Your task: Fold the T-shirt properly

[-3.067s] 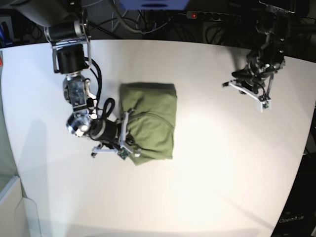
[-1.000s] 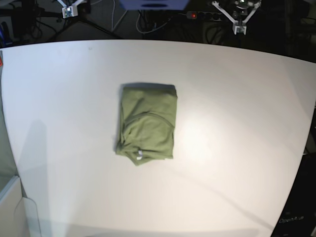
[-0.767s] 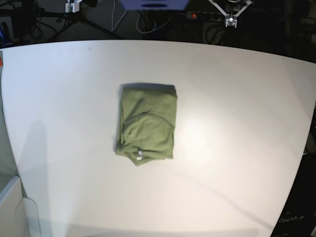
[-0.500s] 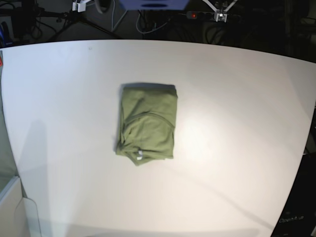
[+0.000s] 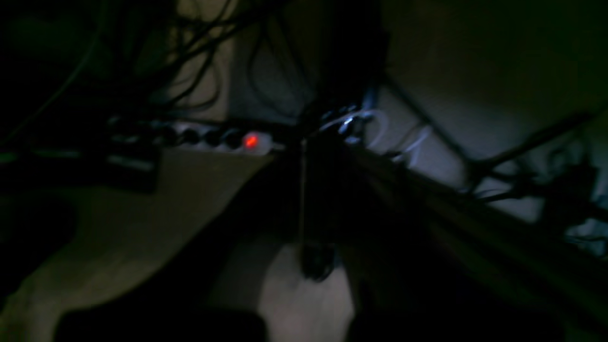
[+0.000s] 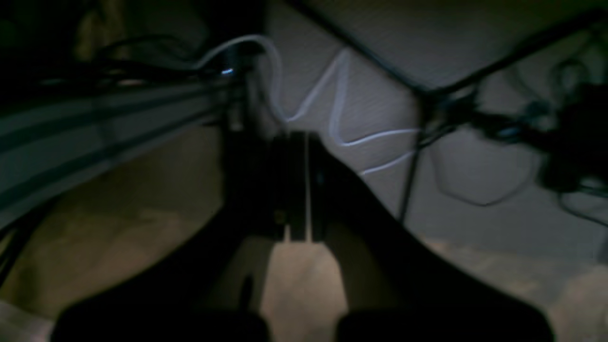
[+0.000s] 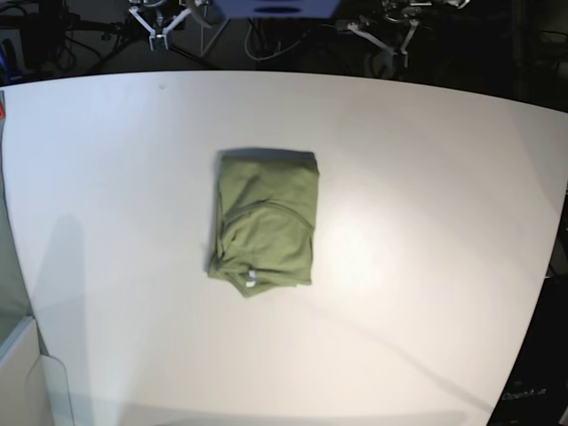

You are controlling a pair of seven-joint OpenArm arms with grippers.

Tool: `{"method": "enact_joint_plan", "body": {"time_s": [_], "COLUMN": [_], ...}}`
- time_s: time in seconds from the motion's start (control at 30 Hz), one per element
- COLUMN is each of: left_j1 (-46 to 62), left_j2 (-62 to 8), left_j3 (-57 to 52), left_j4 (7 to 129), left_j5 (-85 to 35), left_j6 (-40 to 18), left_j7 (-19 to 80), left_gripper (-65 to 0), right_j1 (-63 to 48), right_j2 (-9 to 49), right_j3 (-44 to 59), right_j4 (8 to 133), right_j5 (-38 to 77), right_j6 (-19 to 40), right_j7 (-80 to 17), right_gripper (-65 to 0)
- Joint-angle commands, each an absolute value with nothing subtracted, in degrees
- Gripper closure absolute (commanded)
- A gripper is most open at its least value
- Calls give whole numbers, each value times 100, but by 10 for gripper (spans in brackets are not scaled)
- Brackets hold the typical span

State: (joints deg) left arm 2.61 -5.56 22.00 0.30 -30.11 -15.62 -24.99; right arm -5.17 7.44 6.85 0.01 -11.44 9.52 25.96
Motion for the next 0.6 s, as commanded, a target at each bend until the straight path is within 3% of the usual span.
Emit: {"method": "enact_joint_plan", "body": {"time_s": [0.0,0.27,0.57], "left_j1": [259,-66,-40], "left_j2": [-593,-787,-760], "left_j3": [2211,2220,2229], "left_j4": [0,110,136], "left_j5": [-3029,-2993,-3002], "left_j6": [-1578,-1560,-1560], "left_j7": [-2396,-998,-1121], "left_gripper": [-22,-24,-26], "right_j1": [-549,-514,-444], "right_j2": [769,567,549], "right_j3": [681,673,699], "right_j4": [0,338,295], "right_j5": [-1121,-1121,-1095], "right_j6": [910,338,259], "right_j7": [2519,1947,1956], "right_gripper": [-7,-17,-23]}}
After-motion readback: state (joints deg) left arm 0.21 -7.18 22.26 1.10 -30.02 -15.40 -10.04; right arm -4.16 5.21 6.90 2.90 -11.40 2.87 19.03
